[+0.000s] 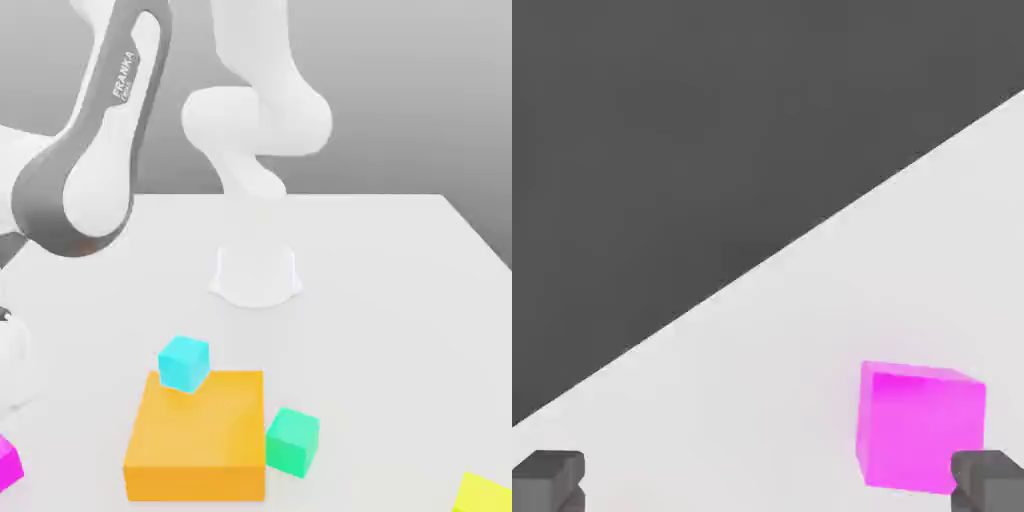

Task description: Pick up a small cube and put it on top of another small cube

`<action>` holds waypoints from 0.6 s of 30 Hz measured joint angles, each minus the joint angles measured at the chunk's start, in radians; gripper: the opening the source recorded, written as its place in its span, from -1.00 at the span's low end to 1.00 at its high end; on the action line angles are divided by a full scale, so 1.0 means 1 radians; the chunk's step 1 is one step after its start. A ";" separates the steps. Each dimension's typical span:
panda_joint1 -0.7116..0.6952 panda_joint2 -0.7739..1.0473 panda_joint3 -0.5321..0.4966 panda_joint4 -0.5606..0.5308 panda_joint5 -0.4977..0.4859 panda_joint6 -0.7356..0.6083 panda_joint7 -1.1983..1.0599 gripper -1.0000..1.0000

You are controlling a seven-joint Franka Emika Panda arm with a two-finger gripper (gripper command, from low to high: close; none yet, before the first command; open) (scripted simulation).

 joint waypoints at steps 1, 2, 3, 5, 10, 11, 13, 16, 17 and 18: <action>-0.012 0.035 -0.001 0.004 0.006 0.014 -0.004 0.00; -0.025 0.071 0.008 0.011 0.019 0.035 -0.013 0.00; -0.040 0.107 0.023 0.019 0.035 0.058 -0.024 0.00; -0.074 0.179 0.062 0.036 0.065 0.111 -0.046 0.00; -0.083 0.199 0.073 0.041 0.075 0.125 -0.053 -1.00; -0.083 0.199 0.073 0.041 0.076 0.125 -0.053 -1.00; -0.082 0.196 0.071 0.040 0.074 0.122 -0.052 -1.00; -0.047 0.106 0.026 0.017 0.026 0.056 -0.017 -1.00; -0.037 0.071 0.013 0.006 0.008 0.032 -0.003 -1.00; -0.025 0.037 0.009 -0.014 0.004 0.017 0.014 -1.00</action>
